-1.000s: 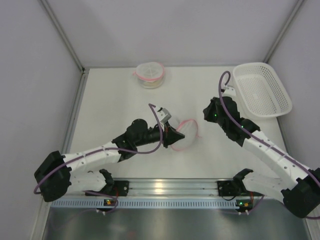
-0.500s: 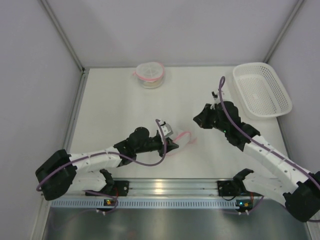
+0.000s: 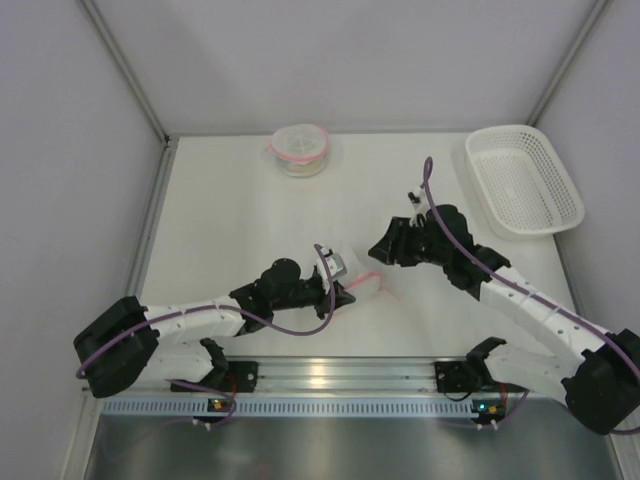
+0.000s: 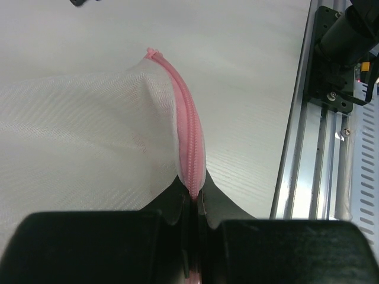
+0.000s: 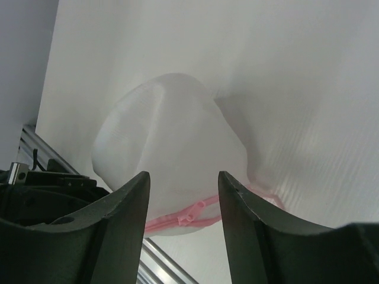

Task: Place the bra in the laundry bag and zip it closed
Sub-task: Zip the zipper on the laundry bag.

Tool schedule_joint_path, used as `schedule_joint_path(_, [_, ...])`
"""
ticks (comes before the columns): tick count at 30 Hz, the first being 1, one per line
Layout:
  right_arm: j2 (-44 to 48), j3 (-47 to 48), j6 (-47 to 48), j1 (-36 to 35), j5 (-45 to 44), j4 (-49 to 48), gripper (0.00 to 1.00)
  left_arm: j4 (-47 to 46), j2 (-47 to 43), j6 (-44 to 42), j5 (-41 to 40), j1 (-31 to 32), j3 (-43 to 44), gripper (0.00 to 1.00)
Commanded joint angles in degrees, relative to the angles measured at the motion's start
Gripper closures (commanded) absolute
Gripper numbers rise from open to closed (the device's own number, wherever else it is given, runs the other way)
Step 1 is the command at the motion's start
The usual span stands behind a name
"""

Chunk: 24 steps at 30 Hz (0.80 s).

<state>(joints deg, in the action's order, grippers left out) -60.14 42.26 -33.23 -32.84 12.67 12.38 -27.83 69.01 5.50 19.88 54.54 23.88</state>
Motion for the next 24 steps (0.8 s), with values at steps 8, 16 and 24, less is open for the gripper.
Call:
schedule_joint_path(8, [1.3, -9.4, -10.1, 0.0, 3.5, -5.0, 0.48, -1.4, 1.7, 2.9, -0.7, 0.1, -1.0, 1.0])
schedule_joint_path(16, [3.3, -11.2, -16.2, 0.0, 5.1, -7.5, 0.53, -1.4, 1.0, 3.8, -2.5, 0.1, -1.9, 1.0])
schedule_joint_path(24, [9.0, -12.6, -19.9, -0.1, 5.4, -6.8, 0.64, -1.4, 1.7, 4.9, -4.8, 0.2, -2.6, 1.0])
